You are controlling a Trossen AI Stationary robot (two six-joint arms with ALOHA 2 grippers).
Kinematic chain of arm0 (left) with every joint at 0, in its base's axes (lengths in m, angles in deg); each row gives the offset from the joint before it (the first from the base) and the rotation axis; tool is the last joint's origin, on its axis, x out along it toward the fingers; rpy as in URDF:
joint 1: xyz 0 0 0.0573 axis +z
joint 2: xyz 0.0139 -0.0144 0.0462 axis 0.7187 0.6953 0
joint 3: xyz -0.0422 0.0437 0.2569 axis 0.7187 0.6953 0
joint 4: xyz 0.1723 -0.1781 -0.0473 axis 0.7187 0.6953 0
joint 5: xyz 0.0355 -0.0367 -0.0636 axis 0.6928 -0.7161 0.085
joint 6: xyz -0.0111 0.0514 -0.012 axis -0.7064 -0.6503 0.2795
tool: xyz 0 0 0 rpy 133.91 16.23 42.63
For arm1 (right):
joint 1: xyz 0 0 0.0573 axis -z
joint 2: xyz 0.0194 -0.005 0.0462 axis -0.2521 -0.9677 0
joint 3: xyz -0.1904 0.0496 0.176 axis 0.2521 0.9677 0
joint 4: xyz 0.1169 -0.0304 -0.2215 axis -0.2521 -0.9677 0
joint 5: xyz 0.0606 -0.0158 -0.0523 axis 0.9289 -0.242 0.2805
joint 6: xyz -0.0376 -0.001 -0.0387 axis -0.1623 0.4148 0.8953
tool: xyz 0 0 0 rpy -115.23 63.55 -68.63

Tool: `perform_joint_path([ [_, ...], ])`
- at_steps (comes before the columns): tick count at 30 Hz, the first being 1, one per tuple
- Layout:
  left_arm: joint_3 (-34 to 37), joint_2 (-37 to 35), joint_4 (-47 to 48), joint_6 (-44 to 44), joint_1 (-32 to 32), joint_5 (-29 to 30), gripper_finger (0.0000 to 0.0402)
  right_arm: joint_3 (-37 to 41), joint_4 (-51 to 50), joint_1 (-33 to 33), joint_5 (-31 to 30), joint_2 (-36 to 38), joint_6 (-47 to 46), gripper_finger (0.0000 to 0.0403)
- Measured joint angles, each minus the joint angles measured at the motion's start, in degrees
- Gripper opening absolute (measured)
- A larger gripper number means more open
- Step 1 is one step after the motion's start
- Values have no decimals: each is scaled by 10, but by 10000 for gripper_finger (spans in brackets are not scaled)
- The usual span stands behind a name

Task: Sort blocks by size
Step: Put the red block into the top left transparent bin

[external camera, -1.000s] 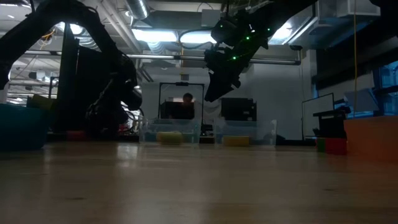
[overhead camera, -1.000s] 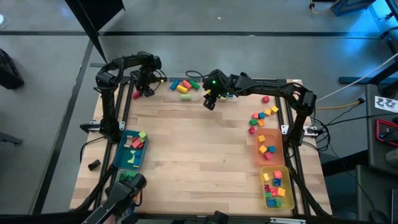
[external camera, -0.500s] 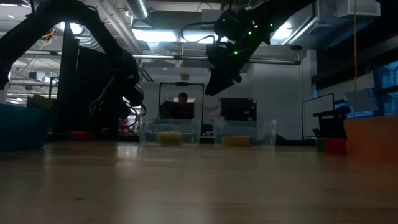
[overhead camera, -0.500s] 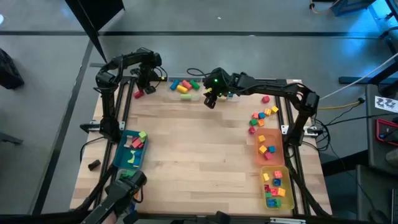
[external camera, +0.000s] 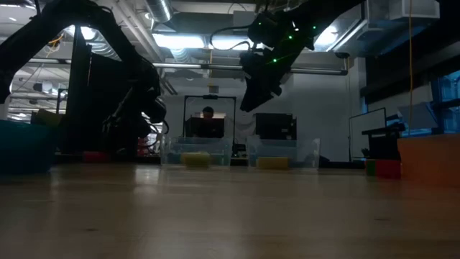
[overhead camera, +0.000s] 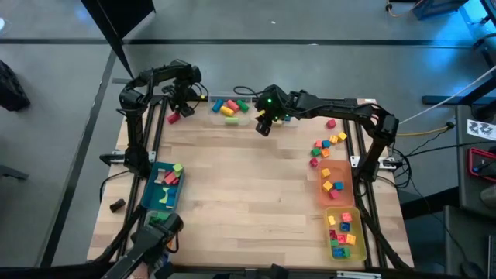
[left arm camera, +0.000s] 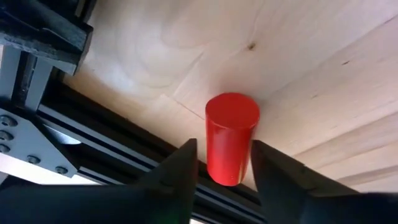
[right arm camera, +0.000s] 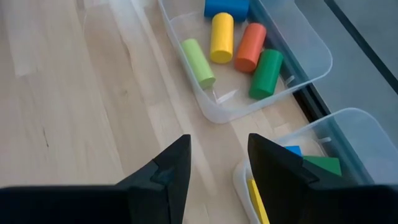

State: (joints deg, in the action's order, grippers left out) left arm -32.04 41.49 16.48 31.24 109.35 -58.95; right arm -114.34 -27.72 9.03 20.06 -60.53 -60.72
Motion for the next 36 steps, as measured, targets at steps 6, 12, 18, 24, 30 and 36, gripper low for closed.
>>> perform_joint_path([
  [6,36,0,-9,3,-1,-1,178,0,-10,0,0,0,0,161],
  [12,54,0,-60,-23,-5,-3,189,0,-9,0,0,0,0,161],
  [18,54,0,-64,-38,-5,-3,149,0,-9,0,0,0,0,161],
  [24,53,0,-59,-41,-5,-2,114,0,-9,0,0,0,0,161],
  [30,53,0,-22,-45,-5,-2,114,0,-9,0,0,0,3,161],
  [36,28,0,8,-49,-12,-2,114,0,-9,0,-8,7,30,161],
])
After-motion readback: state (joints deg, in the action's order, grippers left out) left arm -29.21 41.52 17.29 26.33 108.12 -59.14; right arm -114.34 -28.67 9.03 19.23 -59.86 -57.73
